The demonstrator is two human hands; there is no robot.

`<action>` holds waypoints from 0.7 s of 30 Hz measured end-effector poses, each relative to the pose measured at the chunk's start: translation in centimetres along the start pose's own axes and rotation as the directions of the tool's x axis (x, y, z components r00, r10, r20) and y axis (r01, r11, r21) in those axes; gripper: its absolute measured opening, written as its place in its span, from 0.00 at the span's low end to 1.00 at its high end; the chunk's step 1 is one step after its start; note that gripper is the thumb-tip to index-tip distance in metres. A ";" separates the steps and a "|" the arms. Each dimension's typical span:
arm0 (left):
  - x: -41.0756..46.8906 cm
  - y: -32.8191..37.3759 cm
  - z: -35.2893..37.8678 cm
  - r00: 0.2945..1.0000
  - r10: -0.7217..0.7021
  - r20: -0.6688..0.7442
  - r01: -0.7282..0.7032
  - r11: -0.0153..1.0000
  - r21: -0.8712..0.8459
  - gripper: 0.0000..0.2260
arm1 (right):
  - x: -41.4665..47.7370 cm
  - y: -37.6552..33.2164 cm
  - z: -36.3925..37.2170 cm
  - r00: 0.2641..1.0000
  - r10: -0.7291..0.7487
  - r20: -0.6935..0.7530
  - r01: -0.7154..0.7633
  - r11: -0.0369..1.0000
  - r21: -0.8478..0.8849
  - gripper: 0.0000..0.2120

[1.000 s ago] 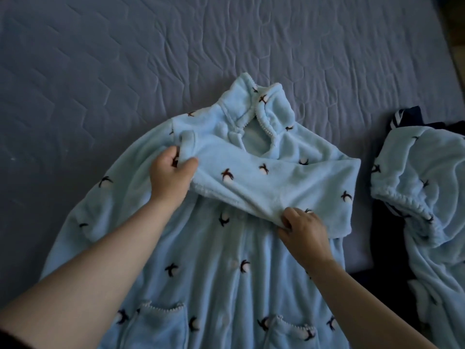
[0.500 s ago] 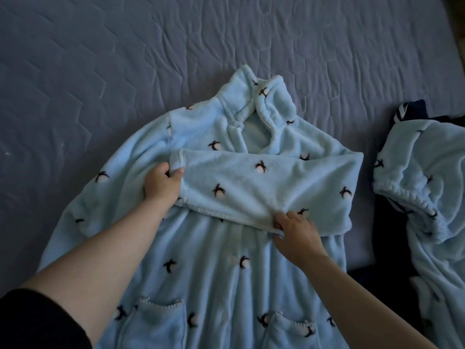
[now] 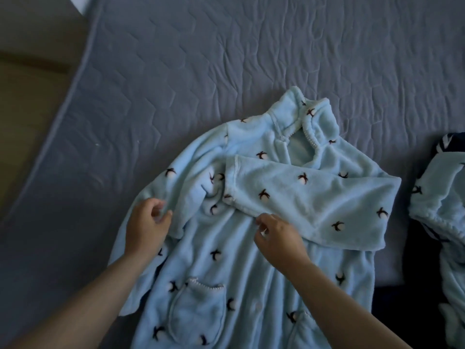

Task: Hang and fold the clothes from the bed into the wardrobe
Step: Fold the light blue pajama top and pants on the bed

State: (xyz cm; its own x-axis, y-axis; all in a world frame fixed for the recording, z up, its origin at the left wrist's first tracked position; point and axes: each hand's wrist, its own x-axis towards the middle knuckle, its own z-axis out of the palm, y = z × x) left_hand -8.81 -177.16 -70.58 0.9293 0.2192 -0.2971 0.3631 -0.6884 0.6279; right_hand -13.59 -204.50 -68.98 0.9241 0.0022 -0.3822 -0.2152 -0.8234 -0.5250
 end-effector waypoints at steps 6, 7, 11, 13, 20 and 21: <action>-0.7 -6.2 -4.9 0.969 -0.202 0.143 0.182 0.973 0.142 0.29 | -0.4 -7.4 5.1 0.991 -0.019 0.132 0.011 0.998 0.066 0.11; -0.9 -7.1 -5.2 0.966 -0.208 0.156 0.183 0.970 0.162 0.30 | -0.4 -8.3 5.9 0.990 -0.014 0.142 0.004 0.997 0.072 0.11; -1.6 -9.7 -5.5 0.932 -0.327 0.158 0.308 0.942 0.131 0.31 | 0.1 -10.6 8.4 0.988 0.025 0.150 -0.040 0.995 0.096 0.12; -1.9 -11.0 -5.8 0.910 -0.348 0.223 0.329 0.937 0.121 0.22 | 0.4 -11.6 9.6 0.989 0.038 0.146 -0.055 0.992 0.115 0.14; -1.1 -11.6 -9.4 0.983 -0.184 -0.029 0.177 0.973 -0.148 0.15 | 0.9 -15.0 11.1 0.990 0.103 0.099 -0.118 0.980 0.162 0.18; -0.5 -11.7 -10.3 0.981 -0.162 -0.107 0.148 0.981 -0.126 0.16 | 1.1 -15.6 10.9 0.993 0.109 0.053 -0.117 0.976 0.182 0.18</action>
State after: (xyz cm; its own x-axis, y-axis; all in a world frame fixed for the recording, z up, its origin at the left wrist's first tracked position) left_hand -12.85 -162.14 -70.34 0.8600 0.4008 -0.3159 0.5023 -0.5555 0.6627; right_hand -12.70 -185.45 -69.48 0.8771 -0.0571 -0.4770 -0.3754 -0.7011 -0.6063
